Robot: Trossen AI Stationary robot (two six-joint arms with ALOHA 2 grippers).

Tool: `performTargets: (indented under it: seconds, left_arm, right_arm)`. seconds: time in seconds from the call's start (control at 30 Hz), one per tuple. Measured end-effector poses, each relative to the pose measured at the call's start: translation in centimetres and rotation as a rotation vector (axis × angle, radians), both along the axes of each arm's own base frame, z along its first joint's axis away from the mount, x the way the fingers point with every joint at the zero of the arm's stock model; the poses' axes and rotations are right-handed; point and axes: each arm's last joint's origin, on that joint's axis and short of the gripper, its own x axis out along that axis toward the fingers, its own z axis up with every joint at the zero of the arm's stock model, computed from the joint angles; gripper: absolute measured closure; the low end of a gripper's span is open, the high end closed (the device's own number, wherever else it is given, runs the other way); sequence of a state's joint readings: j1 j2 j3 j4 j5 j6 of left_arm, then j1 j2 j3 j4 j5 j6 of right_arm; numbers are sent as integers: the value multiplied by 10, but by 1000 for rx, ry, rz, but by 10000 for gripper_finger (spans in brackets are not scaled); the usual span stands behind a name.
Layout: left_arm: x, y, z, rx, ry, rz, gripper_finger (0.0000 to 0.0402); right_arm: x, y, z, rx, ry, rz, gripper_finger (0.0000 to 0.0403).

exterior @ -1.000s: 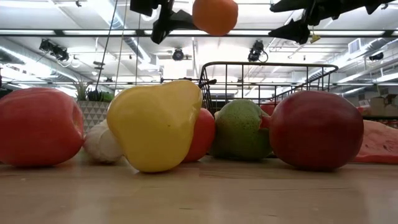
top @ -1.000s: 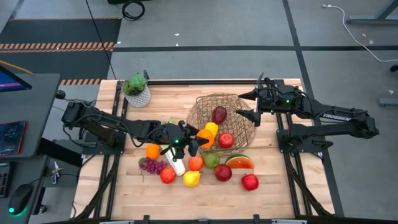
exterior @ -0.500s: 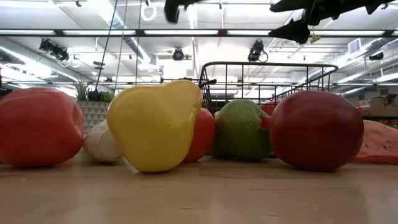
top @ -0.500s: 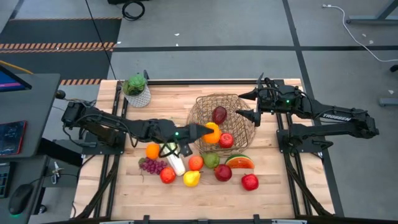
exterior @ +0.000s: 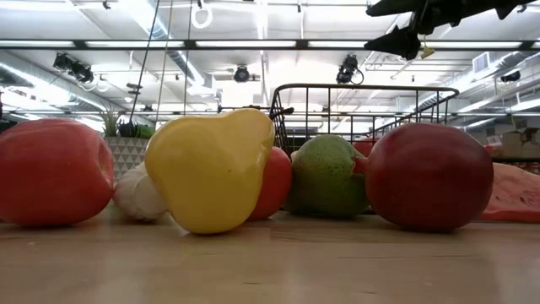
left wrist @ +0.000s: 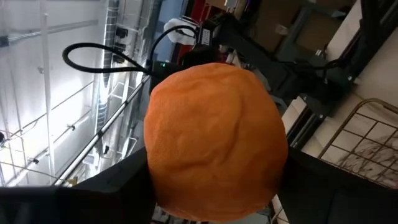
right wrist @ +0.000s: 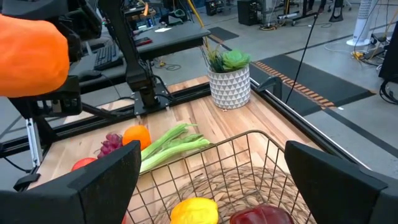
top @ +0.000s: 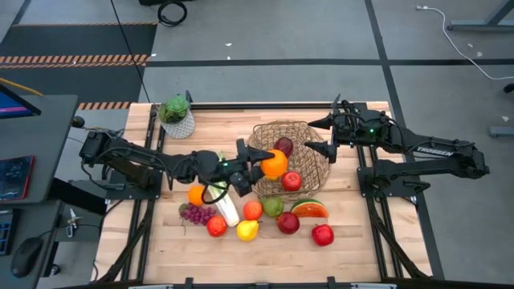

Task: Build produce basket
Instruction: Put the orange into the brown wire basket

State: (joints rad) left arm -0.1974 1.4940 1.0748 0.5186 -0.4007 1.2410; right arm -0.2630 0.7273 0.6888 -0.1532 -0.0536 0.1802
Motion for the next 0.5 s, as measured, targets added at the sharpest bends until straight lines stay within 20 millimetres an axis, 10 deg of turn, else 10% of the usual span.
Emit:
performTargets:
  seconds: [0.5]
  left_arm:
    - [0,0,0,-85,-19,-4,129]
  right_arm:
    - [0,0,0,0,0,0,3]
